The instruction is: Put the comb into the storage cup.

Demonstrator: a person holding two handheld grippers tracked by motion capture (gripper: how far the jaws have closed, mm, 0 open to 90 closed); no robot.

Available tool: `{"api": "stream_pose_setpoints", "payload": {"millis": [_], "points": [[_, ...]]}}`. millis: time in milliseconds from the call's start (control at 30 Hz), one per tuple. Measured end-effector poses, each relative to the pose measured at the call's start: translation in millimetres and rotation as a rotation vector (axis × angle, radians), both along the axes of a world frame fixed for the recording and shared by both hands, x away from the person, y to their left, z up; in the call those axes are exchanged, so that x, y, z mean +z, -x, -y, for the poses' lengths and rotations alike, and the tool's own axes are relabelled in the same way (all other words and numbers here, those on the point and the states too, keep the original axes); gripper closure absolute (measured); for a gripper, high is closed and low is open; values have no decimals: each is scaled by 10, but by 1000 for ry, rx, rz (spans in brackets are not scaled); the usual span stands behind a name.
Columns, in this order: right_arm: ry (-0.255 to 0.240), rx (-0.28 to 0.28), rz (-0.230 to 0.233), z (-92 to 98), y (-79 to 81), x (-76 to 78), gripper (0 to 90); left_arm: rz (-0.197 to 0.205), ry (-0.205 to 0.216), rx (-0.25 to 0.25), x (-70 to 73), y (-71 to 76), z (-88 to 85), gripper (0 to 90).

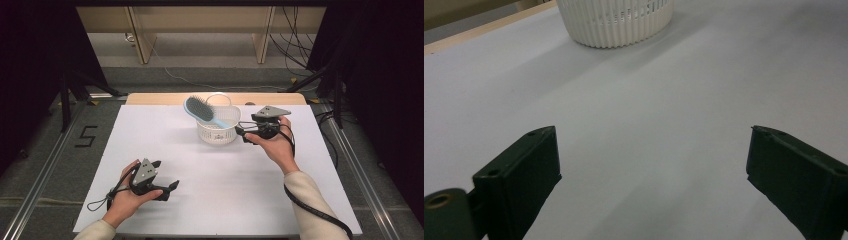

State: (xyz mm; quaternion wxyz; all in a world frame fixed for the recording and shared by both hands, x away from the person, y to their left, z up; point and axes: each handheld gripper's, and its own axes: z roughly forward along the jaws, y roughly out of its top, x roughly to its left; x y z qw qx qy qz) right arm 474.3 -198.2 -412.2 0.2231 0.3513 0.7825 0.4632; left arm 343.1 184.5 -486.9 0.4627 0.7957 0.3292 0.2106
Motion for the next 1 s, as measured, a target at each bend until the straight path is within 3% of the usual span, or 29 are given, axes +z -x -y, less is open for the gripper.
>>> {"api": "stream_pose_setpoints", "payload": {"millis": [300,700,1000], "points": [[-21,-3,-3,99,117,-43,187,2,1,3,5,3,-7,66],[-11,4,-9,188,305,-95,176,5,0,4,16,10,-17,66],[-37,2,-12,308,411,-99,167,5,-3,6,18,10,-18,68]]}}
